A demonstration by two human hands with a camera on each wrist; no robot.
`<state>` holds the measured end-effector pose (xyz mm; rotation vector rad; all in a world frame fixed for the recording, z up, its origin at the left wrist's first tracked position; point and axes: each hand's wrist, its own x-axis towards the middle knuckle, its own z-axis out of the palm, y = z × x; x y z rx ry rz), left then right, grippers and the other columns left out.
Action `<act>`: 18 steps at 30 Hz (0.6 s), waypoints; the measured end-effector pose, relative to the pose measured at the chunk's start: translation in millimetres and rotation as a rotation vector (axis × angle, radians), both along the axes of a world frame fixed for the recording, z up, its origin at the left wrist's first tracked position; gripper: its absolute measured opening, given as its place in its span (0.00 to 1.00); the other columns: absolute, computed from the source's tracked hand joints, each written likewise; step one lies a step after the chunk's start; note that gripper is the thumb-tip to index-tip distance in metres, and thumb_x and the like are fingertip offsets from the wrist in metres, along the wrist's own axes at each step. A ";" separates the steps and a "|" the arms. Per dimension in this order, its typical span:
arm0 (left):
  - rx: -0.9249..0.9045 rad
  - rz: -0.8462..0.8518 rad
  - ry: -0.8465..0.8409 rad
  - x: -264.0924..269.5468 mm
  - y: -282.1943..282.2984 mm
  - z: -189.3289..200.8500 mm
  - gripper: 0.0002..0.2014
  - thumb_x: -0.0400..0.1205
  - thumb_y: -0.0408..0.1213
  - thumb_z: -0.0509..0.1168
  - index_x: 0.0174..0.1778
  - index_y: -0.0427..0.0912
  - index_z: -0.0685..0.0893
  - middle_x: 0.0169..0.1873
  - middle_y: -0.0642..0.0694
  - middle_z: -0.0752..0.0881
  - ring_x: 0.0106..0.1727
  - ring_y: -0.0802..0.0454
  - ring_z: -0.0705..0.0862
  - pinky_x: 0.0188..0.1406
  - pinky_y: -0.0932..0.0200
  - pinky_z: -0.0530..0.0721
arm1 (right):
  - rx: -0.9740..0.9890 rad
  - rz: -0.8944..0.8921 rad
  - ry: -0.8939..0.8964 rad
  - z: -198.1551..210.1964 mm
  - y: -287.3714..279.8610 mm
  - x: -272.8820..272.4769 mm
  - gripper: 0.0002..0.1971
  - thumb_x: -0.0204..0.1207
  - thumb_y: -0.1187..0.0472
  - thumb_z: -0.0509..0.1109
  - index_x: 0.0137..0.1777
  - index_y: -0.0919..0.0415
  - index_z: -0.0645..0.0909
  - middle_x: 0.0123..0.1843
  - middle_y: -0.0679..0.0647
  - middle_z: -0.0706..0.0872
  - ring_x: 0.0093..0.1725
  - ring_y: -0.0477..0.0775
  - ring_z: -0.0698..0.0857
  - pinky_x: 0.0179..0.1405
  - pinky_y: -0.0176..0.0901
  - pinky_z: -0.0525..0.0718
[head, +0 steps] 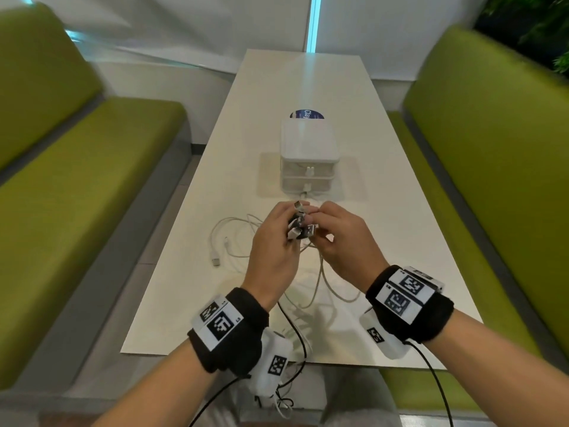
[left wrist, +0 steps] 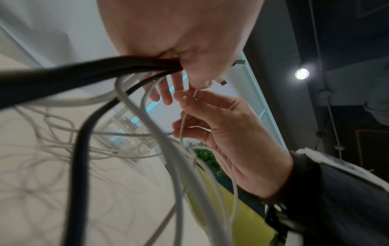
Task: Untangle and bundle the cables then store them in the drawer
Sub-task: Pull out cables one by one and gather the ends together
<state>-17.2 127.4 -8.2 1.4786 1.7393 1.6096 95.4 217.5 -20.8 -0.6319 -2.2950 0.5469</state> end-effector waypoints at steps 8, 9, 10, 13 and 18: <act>0.063 0.013 -0.360 -6.9 0.1 14.9 0.12 0.85 0.28 0.58 0.39 0.43 0.83 0.48 0.47 0.90 0.59 0.51 0.87 0.65 0.54 0.79 | -0.525 0.066 0.015 -4.3 -14.0 2.0 0.07 0.84 0.58 0.63 0.48 0.55 0.82 0.29 0.55 0.86 0.23 0.54 0.83 0.28 0.49 0.84; 0.066 -0.016 -0.394 -6.8 -1.1 17.0 0.13 0.86 0.29 0.58 0.38 0.44 0.82 0.42 0.48 0.90 0.55 0.49 0.88 0.63 0.50 0.80 | -0.456 0.060 -0.038 -7.5 -12.7 2.5 0.08 0.85 0.57 0.62 0.49 0.55 0.82 0.28 0.52 0.85 0.24 0.51 0.82 0.29 0.46 0.82; 0.076 -0.047 -0.442 -6.3 -2.9 18.7 0.13 0.86 0.30 0.57 0.36 0.43 0.81 0.36 0.48 0.87 0.48 0.49 0.89 0.60 0.49 0.83 | -0.362 0.066 -0.113 -10.3 -10.5 2.0 0.09 0.85 0.56 0.61 0.51 0.55 0.82 0.29 0.49 0.85 0.26 0.49 0.82 0.31 0.43 0.80; 0.136 -0.105 -0.600 -6.1 -7.6 22.7 0.11 0.83 0.32 0.56 0.35 0.39 0.76 0.23 0.49 0.74 0.28 0.50 0.78 0.44 0.49 0.87 | -0.136 0.100 -0.405 -18.0 0.4 2.6 0.13 0.86 0.51 0.56 0.52 0.55 0.80 0.34 0.46 0.87 0.36 0.53 0.85 0.39 0.47 0.81; 0.158 -0.100 -0.555 -17.5 -20.6 37.7 0.13 0.84 0.32 0.55 0.33 0.41 0.76 0.21 0.54 0.66 0.23 0.57 0.59 0.21 0.65 0.59 | 0.112 0.031 -0.700 -34.1 18.1 16.4 0.14 0.86 0.50 0.54 0.49 0.57 0.78 0.43 0.53 0.87 0.44 0.62 0.84 0.42 0.48 0.76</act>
